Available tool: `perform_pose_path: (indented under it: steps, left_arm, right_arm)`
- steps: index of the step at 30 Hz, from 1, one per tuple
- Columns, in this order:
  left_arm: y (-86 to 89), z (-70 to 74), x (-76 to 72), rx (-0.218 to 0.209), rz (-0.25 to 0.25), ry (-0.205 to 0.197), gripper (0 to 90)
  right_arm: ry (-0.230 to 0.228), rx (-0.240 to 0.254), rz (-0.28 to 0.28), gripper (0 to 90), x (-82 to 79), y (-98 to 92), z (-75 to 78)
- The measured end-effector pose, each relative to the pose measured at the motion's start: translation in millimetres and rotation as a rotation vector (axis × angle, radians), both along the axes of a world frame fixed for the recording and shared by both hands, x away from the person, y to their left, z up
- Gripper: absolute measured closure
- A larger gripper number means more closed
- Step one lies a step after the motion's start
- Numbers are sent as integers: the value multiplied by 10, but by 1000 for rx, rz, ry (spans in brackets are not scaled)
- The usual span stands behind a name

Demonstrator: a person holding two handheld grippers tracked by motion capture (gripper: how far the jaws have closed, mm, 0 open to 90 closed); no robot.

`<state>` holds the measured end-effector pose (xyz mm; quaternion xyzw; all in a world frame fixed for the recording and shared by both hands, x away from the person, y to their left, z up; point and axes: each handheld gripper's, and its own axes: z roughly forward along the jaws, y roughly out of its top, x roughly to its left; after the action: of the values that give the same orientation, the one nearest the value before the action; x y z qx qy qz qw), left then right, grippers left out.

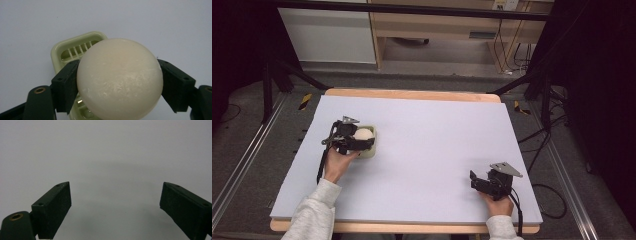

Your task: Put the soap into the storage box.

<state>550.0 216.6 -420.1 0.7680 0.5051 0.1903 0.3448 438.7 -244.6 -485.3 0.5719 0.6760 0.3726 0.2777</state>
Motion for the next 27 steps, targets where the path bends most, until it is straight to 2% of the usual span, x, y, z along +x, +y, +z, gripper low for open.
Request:
perform_pose_path:
  steps: [3,17,19,21,27]
  left_arm:
    - [18,-19,21,-7,7,2,240]
    - [127,-124,100,11,33,24,240]
    - [151,-130,111,3,42,25,240]
    - [166,-137,108,-2,47,25,240]
    - [132,-165,109,12,36,30,240]
  right_arm:
    - [-2,-2,1,106,-2,0,1]
    - [6,1,5,106,7,3,-4]
    - [-5,3,5,106,3,1,-1]
    - [8,2,4,106,11,4,-5]
    - [0,2,5,106,0,2,0]
